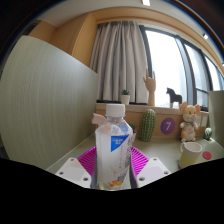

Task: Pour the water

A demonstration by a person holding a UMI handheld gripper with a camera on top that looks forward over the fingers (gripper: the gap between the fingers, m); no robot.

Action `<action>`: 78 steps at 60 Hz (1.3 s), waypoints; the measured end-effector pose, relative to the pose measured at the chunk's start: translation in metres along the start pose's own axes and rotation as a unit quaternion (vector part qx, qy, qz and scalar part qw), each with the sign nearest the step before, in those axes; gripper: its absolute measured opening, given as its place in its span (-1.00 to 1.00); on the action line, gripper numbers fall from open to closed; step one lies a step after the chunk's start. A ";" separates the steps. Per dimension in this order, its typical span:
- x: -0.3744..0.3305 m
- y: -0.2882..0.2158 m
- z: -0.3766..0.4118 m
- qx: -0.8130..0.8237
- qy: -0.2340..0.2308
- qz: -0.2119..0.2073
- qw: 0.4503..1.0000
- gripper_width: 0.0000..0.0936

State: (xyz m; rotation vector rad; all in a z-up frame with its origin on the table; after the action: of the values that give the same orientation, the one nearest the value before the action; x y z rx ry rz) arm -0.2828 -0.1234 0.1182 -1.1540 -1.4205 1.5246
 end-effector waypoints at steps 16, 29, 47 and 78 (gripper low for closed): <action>0.000 -0.001 -0.003 0.025 -0.008 -0.005 1.000 -0.22; 0.001 -0.031 -0.059 0.195 0.021 -0.057 0.979 -0.21; 0.012 -0.053 -0.157 0.537 0.002 -0.158 0.829 -0.22; 0.017 -0.057 -0.220 0.851 -0.046 -0.325 0.410 -0.22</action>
State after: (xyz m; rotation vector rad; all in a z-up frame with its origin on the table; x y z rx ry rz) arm -0.0836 -0.0299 0.1765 0.7533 0.2573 1.3701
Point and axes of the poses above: the point between the fingertips, and its own axes, seen from behind it with the camera up: z to the left, y down, x forward, the way the camera looks, the point moved 9 cm from there along -x, backward, against the way the camera looks, and after that the axes turned 6 degrees about -y, right-handed, at the moved point
